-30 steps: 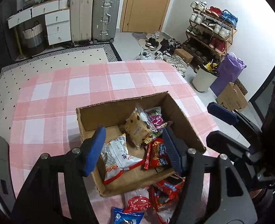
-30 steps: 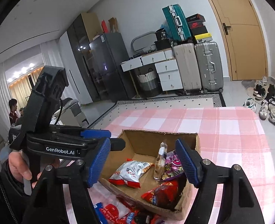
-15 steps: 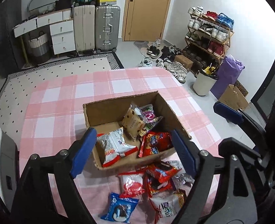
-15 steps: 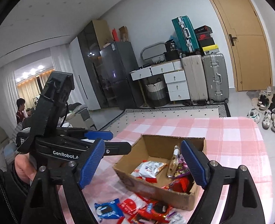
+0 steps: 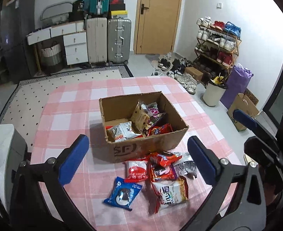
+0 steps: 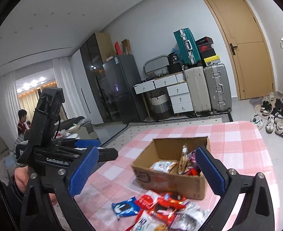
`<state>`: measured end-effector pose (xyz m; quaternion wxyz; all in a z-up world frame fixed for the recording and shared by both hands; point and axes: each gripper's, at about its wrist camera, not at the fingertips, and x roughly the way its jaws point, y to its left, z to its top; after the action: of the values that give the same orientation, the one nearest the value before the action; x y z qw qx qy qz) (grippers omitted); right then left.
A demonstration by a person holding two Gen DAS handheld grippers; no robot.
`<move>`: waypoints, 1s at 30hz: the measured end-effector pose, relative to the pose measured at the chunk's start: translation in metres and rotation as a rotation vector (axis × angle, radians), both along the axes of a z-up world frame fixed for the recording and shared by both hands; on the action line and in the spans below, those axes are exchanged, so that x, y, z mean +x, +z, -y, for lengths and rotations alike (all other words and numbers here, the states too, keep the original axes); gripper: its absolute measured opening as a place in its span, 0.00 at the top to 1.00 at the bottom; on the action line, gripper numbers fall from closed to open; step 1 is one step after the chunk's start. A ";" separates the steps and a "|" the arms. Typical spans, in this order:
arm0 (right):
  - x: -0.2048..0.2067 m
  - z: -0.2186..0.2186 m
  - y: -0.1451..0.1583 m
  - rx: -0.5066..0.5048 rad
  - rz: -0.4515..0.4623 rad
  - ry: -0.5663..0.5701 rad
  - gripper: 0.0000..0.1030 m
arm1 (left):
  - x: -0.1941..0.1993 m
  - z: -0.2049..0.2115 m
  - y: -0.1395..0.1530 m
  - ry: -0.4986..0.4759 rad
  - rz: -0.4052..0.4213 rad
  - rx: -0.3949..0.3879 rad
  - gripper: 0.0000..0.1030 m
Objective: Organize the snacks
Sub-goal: 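Withdraw both grippers from the box back toward the remaining snacks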
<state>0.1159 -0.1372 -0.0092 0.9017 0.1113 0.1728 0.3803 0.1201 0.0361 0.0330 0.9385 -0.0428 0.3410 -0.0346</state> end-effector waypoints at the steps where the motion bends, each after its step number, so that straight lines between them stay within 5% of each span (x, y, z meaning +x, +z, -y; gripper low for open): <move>1: -0.005 0.002 -0.001 0.002 -0.001 -0.013 0.01 | -0.008 -0.002 0.000 0.003 0.010 -0.013 0.01; 15: -0.040 0.006 -0.025 -0.093 -0.077 -0.068 0.01 | -0.063 -0.022 -0.025 0.065 0.003 -0.071 0.01; 30: -0.049 -0.020 -0.102 -0.196 -0.262 0.009 0.01 | -0.075 -0.026 -0.067 0.075 -0.076 -0.105 0.01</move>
<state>0.0670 -0.1172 -0.1113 0.8763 0.0705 0.3258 0.3478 0.0456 0.0626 -0.0341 0.9220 -0.1059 0.3722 -0.0154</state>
